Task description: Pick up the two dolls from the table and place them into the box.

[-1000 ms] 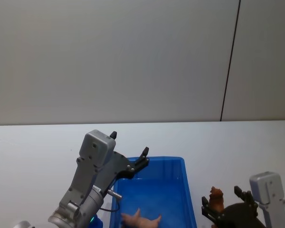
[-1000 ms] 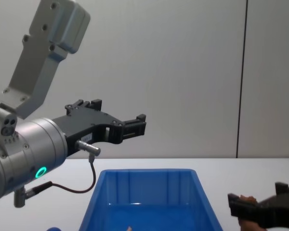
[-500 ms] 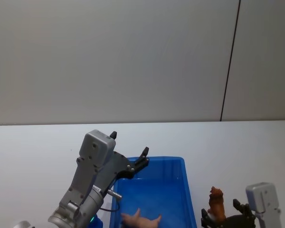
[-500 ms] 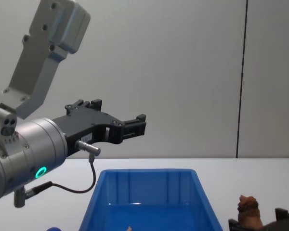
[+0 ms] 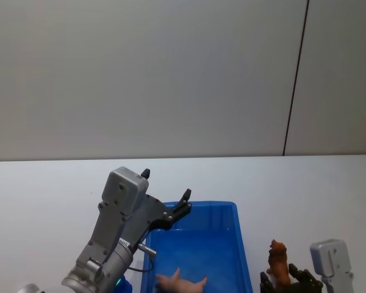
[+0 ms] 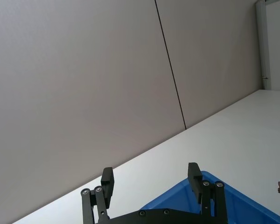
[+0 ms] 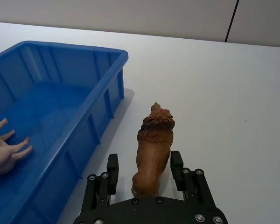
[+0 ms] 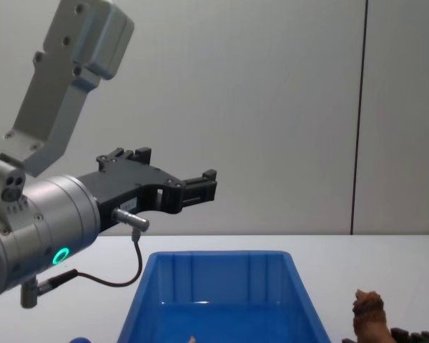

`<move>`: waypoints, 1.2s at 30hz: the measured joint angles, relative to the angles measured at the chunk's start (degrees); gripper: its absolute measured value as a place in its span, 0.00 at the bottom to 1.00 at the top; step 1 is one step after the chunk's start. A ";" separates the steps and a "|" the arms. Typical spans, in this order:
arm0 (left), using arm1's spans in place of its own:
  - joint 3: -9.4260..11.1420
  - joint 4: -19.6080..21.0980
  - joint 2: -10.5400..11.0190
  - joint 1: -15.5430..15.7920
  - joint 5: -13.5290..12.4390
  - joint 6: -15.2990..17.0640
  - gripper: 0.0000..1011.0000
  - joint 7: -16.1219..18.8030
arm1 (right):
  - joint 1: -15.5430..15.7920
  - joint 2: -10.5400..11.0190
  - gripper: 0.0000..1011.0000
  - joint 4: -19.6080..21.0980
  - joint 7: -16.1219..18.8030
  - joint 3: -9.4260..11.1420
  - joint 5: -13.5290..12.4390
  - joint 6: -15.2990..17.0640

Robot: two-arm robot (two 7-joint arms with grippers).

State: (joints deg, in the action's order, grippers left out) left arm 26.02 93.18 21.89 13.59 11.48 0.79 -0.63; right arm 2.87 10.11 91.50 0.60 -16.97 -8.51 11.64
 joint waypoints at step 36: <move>0.00 0.00 0.00 0.00 0.00 0.00 0.99 0.00 | 0.03 -0.38 0.33 4.15 1.61 0.38 1.11 -4.62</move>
State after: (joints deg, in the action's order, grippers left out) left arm 26.03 93.18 21.89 13.59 11.48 0.79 -0.63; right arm 2.90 9.72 95.65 2.21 -16.59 -7.40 7.02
